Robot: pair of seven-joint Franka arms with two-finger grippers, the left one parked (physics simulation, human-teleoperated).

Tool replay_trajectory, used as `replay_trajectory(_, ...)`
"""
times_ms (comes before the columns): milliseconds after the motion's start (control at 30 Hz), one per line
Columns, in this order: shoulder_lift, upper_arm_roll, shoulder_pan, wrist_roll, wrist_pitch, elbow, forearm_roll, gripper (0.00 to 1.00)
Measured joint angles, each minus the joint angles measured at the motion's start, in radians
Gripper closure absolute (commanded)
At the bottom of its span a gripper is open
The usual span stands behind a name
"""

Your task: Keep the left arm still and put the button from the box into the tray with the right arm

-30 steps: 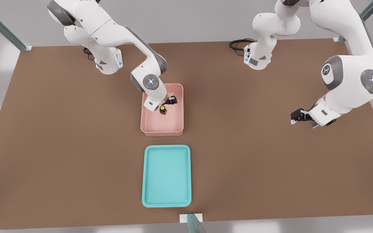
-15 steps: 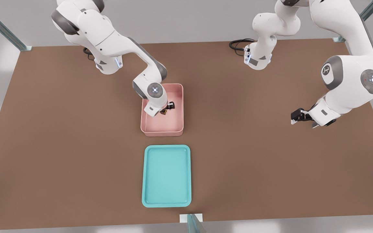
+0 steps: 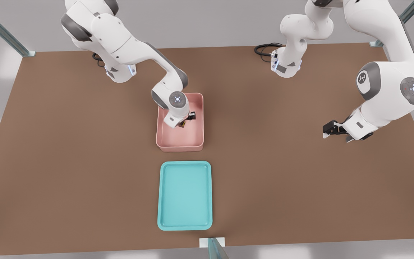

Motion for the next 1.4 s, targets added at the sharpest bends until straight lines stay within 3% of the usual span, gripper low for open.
replay_trajectory(300, -0.011, -0.004, -0.01, 0.012, 0.031, -0.027, -0.001, 0.19)
replay_trajectory(433, -0.01, -0.005, -0.02, 0.008, 0.035, -0.029, -0.003, 0.31)
replay_trajectory(667, -0.006, -0.006, -0.017, 0.001, 0.04, -0.034, -0.004, 0.35)
replay_trajectory(967, -0.004, -0.006, -0.014, -0.009, 0.053, -0.032, 0.003, 0.63)
replay_trajectory(1400, -0.09, -0.006, -0.043, -0.039, -0.144, 0.212, 0.017, 0.63)
